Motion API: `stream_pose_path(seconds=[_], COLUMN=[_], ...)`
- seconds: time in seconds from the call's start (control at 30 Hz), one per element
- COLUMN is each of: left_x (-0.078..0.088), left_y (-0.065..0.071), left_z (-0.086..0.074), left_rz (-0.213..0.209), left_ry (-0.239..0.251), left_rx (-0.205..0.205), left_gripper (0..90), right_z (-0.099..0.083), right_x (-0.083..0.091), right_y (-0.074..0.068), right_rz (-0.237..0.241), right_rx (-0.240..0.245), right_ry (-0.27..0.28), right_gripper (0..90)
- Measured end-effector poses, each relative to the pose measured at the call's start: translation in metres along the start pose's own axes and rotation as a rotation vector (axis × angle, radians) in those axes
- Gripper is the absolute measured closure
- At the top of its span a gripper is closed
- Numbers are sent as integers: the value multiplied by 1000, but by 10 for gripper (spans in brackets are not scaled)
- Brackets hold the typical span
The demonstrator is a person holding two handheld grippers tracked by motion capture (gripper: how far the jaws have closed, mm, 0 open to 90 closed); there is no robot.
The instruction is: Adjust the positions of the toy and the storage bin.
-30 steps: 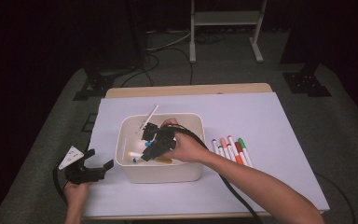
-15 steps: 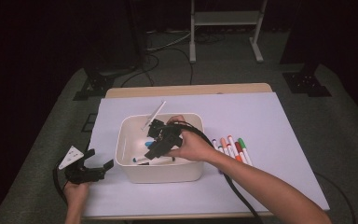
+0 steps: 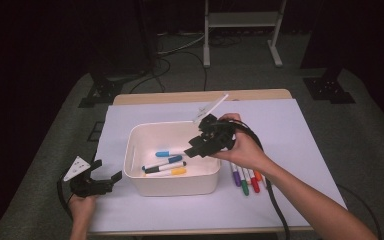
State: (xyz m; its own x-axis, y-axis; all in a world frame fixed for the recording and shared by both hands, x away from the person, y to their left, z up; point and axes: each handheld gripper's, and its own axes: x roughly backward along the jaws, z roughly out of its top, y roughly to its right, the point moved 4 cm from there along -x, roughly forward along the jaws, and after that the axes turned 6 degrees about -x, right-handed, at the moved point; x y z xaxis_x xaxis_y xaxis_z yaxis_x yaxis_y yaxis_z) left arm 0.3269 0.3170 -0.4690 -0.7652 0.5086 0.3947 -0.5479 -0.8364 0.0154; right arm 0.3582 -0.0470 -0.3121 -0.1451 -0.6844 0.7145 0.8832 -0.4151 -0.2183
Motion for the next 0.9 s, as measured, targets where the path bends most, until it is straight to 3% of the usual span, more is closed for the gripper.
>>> stream_pose_path(seconds=[0.3,0.5,0.63,0.9], left_x=[0,0,0,0], left_y=[0,0,0,0], left_z=[0,0,0,0], left_rz=[0,2,3,5], left_ry=[-6,-7,-6,-5], left_rx=[-3,-6,-4,-7], left_gripper=[0,0,0,0], right_z=[-33,-62,-83,-128], right_x=[43,63,69,67], right_y=[23,41,54,81], right_rz=[-59,-109,-162,-198], right_rx=[-84,-142,-173,-268], right_ry=[60,80,79,65], right_gripper=[570,563,559,557])
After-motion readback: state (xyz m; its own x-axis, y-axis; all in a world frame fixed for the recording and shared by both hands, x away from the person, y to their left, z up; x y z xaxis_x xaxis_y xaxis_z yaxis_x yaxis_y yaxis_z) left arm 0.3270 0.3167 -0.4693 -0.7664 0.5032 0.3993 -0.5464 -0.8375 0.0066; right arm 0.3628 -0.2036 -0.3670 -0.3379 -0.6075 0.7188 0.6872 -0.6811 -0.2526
